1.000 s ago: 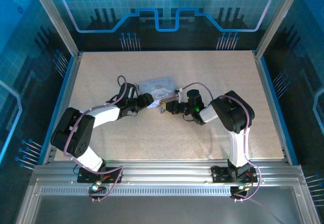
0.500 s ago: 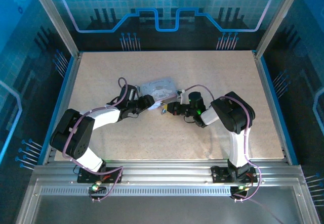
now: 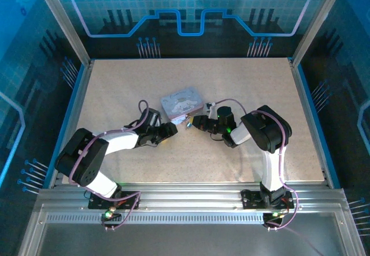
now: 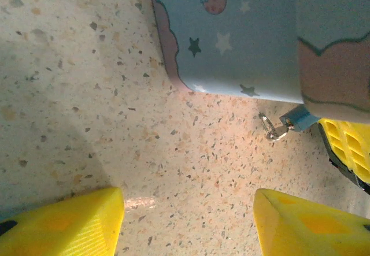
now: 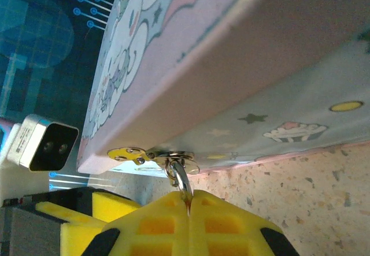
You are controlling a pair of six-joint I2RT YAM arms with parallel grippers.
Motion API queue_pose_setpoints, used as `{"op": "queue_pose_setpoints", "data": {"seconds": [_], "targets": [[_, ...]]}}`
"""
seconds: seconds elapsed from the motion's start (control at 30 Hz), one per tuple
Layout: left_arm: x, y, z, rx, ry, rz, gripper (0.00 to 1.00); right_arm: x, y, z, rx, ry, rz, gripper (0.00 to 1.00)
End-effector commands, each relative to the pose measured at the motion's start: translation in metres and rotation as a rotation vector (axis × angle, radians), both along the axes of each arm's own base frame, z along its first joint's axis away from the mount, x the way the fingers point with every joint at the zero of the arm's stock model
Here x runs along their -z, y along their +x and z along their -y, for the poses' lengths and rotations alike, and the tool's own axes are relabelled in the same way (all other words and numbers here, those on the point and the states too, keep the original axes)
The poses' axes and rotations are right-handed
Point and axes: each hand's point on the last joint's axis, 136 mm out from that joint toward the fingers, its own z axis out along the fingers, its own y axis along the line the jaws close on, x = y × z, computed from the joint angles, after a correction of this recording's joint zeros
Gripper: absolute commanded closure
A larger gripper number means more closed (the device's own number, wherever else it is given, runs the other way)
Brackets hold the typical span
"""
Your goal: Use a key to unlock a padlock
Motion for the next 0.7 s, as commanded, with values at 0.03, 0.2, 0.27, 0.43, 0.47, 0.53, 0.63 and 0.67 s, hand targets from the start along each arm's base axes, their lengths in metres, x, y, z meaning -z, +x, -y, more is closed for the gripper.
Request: {"op": "queue_pose_setpoints", "data": {"seconds": [0.03, 0.2, 0.27, 0.43, 0.47, 0.53, 0.63, 0.67], "targets": [[-0.006, -0.006, -0.002, -0.015, -0.001, 0.001, 0.38, -0.011, 0.009, 0.01, 0.065, 0.03, 0.005, 0.97], [-0.026, -0.001, -0.006, -0.02, 0.023, 0.05, 0.35, -0.011, 0.009, 0.014, 0.095, 0.026, -0.009, 0.97], [-0.038, 0.005, -0.009, -0.022, 0.045, 0.083, 0.34, -0.01, 0.009, 0.015, 0.107, 0.033, -0.019, 0.97], [-0.071, 0.022, -0.013, -0.018, 0.103, 0.179, 0.32, -0.008, 0.008, 0.02, 0.149, 0.064, -0.067, 0.97], [-0.076, 0.025, -0.013, -0.013, 0.112, 0.195, 0.32, -0.007, 0.008, 0.021, 0.157, 0.069, -0.074, 0.97], [-0.086, 0.034, -0.011, 0.001, 0.128, 0.228, 0.32, -0.006, 0.007, 0.022, 0.171, 0.075, -0.089, 0.97], [-0.098, 0.049, -0.003, 0.027, 0.137, 0.27, 0.32, -0.005, 0.007, 0.022, 0.177, 0.082, -0.097, 0.97], [-0.103, 0.054, 0.001, 0.035, 0.133, 0.283, 0.32, -0.006, 0.007, 0.022, 0.178, 0.083, -0.097, 0.97]]}}
